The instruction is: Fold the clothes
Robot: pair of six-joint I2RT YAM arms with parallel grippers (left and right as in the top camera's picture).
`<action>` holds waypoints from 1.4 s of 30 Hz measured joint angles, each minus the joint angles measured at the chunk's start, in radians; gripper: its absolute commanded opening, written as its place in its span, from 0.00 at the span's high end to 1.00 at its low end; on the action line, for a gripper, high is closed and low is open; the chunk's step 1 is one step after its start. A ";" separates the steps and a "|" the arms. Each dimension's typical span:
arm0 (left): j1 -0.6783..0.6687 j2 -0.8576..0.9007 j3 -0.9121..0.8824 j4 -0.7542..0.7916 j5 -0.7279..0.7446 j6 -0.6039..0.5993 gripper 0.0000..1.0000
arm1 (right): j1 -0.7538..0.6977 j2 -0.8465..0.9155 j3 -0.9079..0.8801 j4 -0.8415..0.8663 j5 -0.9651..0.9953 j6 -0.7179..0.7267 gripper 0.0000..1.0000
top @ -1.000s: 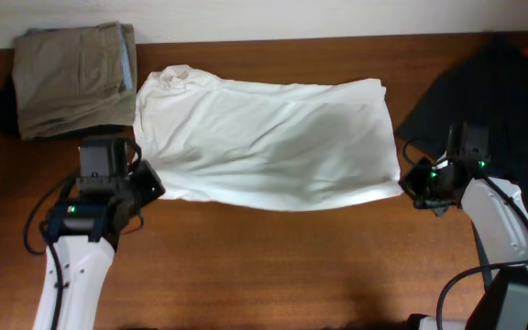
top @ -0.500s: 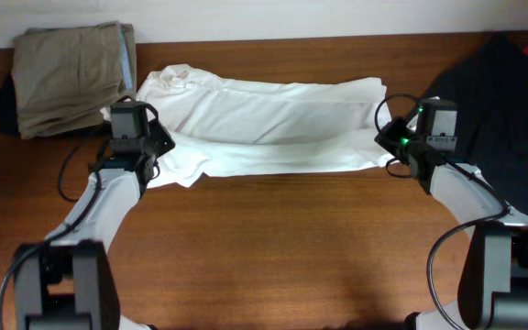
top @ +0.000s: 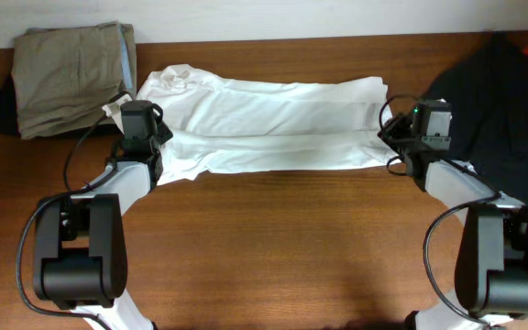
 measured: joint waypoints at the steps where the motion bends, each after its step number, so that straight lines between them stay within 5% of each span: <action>1: 0.000 0.000 0.000 -0.003 0.000 0.023 0.57 | 0.000 0.001 0.000 -0.004 0.001 -0.004 0.01; 4: 0.000 -0.151 -0.002 -0.304 0.001 0.093 0.45 | -0.010 -0.012 0.061 -0.202 -0.015 -0.004 0.08; 5: 0.000 -0.262 0.000 -0.355 0.000 0.102 0.45 | -0.014 -0.023 0.117 -0.262 -0.048 -0.007 0.39; 6: 0.000 -0.302 0.006 -0.406 0.001 0.103 0.47 | -0.015 -0.029 0.133 -0.272 -0.066 -0.006 0.58; 7: 0.000 -0.348 0.014 -0.522 0.010 0.111 0.53 | -0.015 -0.042 0.153 -0.277 -0.113 -0.018 0.67; 13: 0.001 -0.129 0.012 -0.640 0.168 0.120 0.79 | 0.104 -0.050 0.159 -0.377 -0.273 -0.033 0.88; 18: 0.001 -0.080 0.011 -0.575 0.158 0.123 0.79 | 0.166 0.074 0.159 -0.340 -0.196 -0.045 0.90; 25: 0.108 -0.080 0.011 -0.577 0.109 0.124 0.76 | 0.063 0.124 0.160 -0.418 -0.188 -0.040 0.89; 36: 0.219 -0.080 0.011 -0.643 0.103 0.085 1.00 | 0.008 0.133 0.188 -0.531 -0.056 -0.007 0.96; 42: 0.194 -0.245 0.025 -0.624 0.352 0.150 0.99 | -0.019 0.129 0.190 -0.547 -0.052 0.005 0.96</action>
